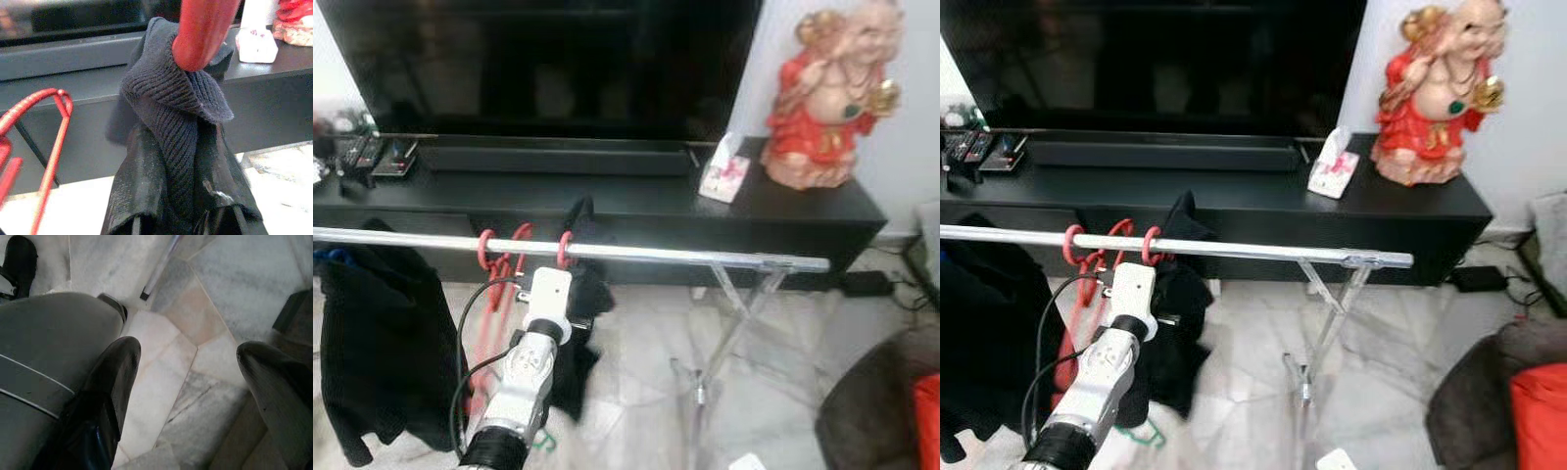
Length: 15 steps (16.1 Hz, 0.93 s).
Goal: Hang hanger
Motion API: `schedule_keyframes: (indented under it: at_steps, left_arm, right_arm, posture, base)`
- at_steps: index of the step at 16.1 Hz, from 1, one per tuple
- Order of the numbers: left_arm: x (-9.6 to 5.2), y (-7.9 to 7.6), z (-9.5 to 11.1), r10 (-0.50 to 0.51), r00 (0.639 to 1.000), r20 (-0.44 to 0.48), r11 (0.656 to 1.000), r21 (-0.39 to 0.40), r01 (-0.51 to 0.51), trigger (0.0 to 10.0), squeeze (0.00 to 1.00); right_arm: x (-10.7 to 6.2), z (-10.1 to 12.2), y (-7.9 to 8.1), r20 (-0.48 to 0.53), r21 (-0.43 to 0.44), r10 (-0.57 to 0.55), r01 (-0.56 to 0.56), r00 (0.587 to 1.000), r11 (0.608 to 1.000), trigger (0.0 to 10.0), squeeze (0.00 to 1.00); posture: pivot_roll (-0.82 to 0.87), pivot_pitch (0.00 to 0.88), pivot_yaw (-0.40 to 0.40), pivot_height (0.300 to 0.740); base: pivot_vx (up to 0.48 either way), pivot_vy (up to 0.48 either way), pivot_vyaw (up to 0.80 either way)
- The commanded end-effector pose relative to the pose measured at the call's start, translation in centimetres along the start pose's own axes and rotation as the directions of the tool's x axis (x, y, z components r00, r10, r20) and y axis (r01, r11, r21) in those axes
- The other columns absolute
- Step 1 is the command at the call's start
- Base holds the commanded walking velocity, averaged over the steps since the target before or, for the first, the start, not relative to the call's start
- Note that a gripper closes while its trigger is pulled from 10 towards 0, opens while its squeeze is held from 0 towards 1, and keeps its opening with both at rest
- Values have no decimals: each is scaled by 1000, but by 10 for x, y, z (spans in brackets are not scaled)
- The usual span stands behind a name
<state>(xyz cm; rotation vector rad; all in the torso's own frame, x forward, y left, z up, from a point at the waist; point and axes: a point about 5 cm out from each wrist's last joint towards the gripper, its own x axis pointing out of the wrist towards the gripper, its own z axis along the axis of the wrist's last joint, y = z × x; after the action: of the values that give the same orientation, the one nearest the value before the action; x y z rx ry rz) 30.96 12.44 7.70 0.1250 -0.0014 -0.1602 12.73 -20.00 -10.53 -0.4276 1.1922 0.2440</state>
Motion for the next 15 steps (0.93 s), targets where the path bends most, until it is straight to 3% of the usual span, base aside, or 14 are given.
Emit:
schedule_keyframes:
  at_steps: [1, 5, 7, 10, 15]
  left_arm:
    - [3, -4, 14, -31, 998, 58, 999, 42, 29, 10000, 0]
    - [4, -3, 14, -40, 998, 45, 998, 40, 38, 10000, 0]
    - [12, 2, 9, -14, 999, -30, 996, 92, 17, 10000, 0]
    - [17, 1, -8, -4, 980, -197, 994, 107, 25, 10000, 0]
    - [11, -9, -20, -67, 959, -274, 989, 107, 99, 10000, 0]
  right_arm:
    - [0, -2, 1, -9, -1, 4, -4, 1000, 1000, 10000, 0]
    - [0, -1, 0, -7, -1, 4, -4, 1000, 1000, 10000, 0]
    - [0, -1, 0, -9, -4, 7, -7, 1000, 1000, 10000, 0]
    - [0, -1, 0, -10, -5, 7, -7, 1000, 1000, 10000, 0]
    - [0, -1, 0, -11, -4, 6, -6, 1000, 1000, 10000, 0]
  posture:
    - [-64, 0, -48, 740]
    - [-65, 0, -47, 740]
    - [-67, 0, -47, 740]
    - [-70, 0, -47, 740]
    - [-71, 0, -45, 740]
  base:
    - [0, 0, 0]
    - [0, 0, 0]
    - [0, 0, 0]
    - [0, 0, 0]
    - [0, 0, 0]
